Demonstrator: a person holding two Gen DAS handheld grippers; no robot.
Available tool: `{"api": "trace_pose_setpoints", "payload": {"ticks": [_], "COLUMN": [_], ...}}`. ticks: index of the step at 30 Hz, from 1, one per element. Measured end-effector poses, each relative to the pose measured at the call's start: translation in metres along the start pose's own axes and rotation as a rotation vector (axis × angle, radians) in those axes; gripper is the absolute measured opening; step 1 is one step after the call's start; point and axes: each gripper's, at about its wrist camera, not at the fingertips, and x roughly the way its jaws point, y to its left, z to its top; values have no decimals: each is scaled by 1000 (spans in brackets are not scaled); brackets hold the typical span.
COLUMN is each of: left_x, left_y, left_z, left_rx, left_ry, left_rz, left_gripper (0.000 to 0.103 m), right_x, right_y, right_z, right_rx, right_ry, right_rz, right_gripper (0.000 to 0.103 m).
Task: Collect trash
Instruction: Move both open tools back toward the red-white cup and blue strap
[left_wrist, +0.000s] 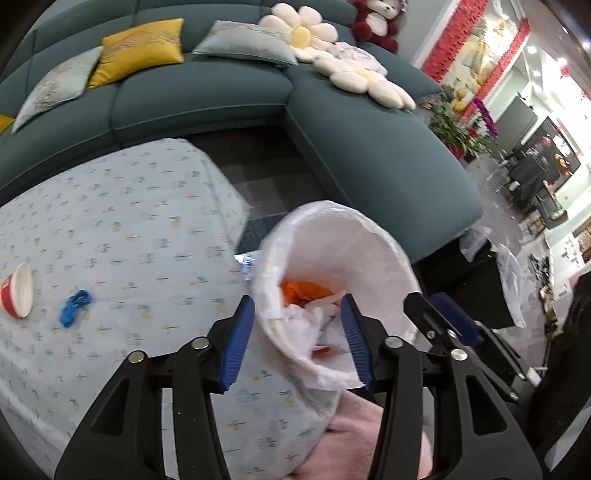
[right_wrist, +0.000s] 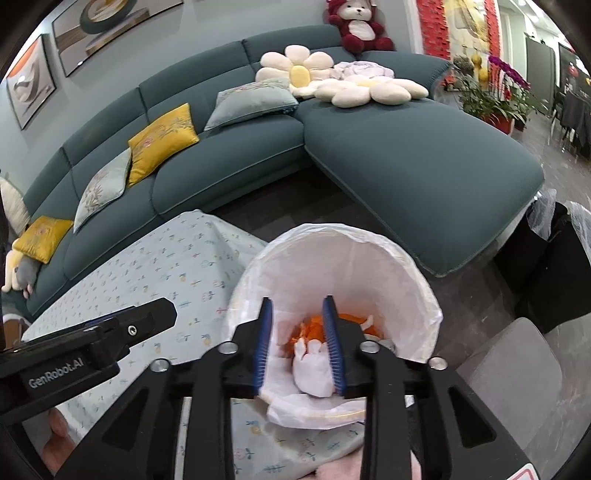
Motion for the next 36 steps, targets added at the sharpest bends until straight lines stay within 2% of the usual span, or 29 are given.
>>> {"api": "trace_pose_setpoints", "payload": {"ticks": [2, 11, 24, 36], "left_x": [-7, -38, -83, -99], "left_y": [12, 79, 190, 269], "left_z": [-3, -18, -52, -82], "left_rx": [-14, -140, -313, -394], "left_ry": [-21, -73, -106, -107], "left_rz": [29, 111, 226, 319], "left_gripper": [56, 61, 62, 62], "right_x": [-3, -10, -14, 7], "right_y": [12, 76, 164, 228], "right_z": [-3, -21, -49, -79], "right_rx": [-20, -124, -239, -302], "right_ry": [-2, 21, 52, 121], "right_rz": [11, 57, 121, 155], "right_gripper": [45, 57, 62, 62]}}
